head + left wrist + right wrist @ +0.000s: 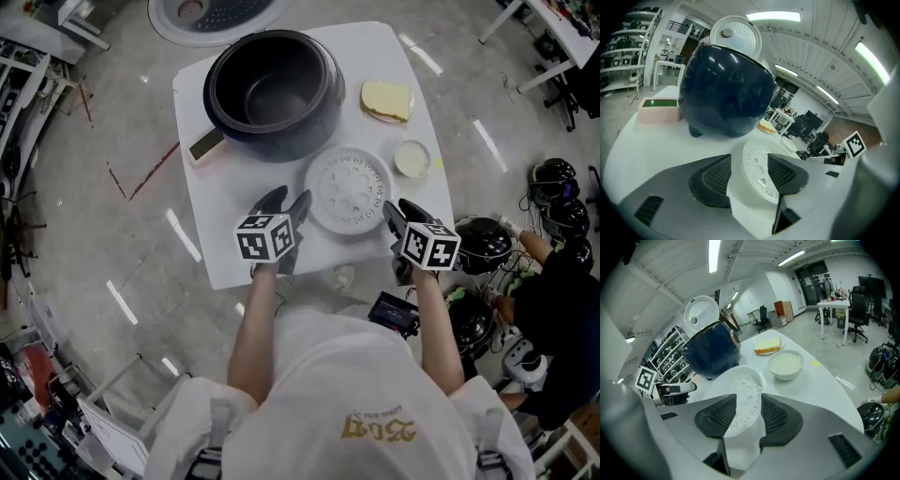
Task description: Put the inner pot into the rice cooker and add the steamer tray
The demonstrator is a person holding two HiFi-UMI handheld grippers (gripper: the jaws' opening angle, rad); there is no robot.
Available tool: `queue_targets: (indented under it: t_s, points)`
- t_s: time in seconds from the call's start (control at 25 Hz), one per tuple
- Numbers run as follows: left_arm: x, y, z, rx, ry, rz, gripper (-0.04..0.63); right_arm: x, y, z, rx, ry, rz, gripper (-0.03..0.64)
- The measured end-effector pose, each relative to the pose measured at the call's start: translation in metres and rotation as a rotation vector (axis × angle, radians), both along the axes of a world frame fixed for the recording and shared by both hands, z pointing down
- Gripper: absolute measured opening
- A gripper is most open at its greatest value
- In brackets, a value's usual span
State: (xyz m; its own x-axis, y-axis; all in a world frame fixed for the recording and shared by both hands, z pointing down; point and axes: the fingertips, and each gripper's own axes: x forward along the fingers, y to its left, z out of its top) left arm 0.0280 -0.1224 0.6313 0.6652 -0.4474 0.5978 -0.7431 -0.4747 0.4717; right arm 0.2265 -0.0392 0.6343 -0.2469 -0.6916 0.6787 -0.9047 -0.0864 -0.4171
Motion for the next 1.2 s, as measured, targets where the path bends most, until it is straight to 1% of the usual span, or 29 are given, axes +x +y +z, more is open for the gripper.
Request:
queue_targets:
  t_s: [0.08, 0.2, 0.48, 0.64, 0.8, 0.88, 0.96, 1.0, 1.12, 1.2]
  points:
    - [0.004, 0.001, 0.009, -0.027, 0.009, 0.006, 0.245, 0.0, 0.002, 0.009, -0.022, 0.0, 0.004, 0.173]
    - [0.007, 0.003, 0.023, -0.054, 0.001, 0.022, 0.242, 0.0, 0.003, 0.022, -0.047, -0.003, 0.016, 0.173]
    - [0.018, 0.005, 0.045, -0.097, 0.001, 0.05, 0.23, 0.002, -0.001, 0.04, -0.07, -0.018, 0.036, 0.173]
    - [0.024, 0.002, 0.049, -0.096, -0.005, 0.057, 0.202, 0.001, -0.004, 0.045, -0.079, -0.035, 0.047, 0.173]
    - [0.023, -0.001, 0.054, -0.087, -0.019, 0.045, 0.168, 0.0, -0.009, 0.047, -0.073, -0.104, 0.1, 0.165]
    - [0.024, -0.001, 0.054, -0.092, -0.007, 0.05, 0.15, 0.001, -0.01, 0.048, -0.07, -0.093, 0.113, 0.147]
    - [0.027, 0.001, 0.054, -0.093, 0.004, 0.065, 0.106, 0.004, -0.009, 0.049, -0.067, -0.098, 0.137, 0.105]
    - [0.028, 0.001, 0.054, -0.092, 0.004, 0.072, 0.1, 0.006, -0.008, 0.05, -0.065, -0.116, 0.151, 0.08]
    - [0.028, 0.001, 0.055, -0.092, 0.005, 0.082, 0.098, 0.007, -0.006, 0.049, -0.054, -0.175, 0.163, 0.073]
    - [0.027, 0.001, 0.054, -0.095, 0.005, 0.079, 0.097, 0.005, -0.005, 0.048, -0.052, -0.181, 0.154, 0.072]
